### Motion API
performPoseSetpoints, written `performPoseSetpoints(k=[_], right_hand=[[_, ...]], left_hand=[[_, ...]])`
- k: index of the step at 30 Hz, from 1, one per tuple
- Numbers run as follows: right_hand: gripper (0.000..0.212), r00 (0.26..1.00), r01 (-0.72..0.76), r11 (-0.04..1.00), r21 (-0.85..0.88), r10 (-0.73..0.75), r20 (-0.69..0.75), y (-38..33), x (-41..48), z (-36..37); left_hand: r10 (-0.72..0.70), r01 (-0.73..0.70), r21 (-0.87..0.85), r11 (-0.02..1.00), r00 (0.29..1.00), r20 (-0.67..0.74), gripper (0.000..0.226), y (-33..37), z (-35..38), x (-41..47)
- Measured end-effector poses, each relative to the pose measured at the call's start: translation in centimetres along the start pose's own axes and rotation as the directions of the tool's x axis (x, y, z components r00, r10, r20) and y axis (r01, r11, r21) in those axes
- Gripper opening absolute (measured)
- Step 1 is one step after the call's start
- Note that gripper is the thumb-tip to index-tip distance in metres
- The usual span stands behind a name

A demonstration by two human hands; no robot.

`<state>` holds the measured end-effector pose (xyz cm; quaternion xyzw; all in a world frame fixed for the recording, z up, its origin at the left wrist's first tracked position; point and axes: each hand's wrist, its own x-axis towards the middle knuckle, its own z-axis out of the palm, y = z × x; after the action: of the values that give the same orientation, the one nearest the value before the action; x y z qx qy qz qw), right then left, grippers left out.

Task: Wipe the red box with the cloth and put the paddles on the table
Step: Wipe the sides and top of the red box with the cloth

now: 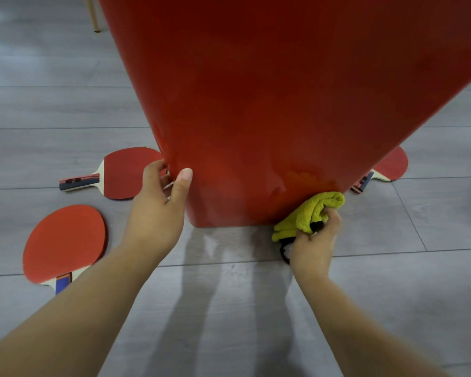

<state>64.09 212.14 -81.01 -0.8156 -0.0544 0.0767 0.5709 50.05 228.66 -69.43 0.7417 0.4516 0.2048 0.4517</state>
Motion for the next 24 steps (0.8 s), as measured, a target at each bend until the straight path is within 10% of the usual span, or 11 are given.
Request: performPoseSetpoints(k=[17, 24], right_hand=[[0.063, 0.993, -0.003, 0.999, 0.034, -0.001, 0.117, -3.0, -6.8, 8.3], [0.066, 0.848, 0.524, 0.826, -0.206, -0.484, 0.217, -3.1, -8.7, 9.5]], left_hand=[[-0.024, 0.034, -0.075, 0.997, 0.991, 0.135, 0.026, -1.5, -2.0, 1.2], [-0.002, 0.015, -0.111, 0.994, 0.993, 0.118, 0.031, -2.1, -2.6, 1.6]])
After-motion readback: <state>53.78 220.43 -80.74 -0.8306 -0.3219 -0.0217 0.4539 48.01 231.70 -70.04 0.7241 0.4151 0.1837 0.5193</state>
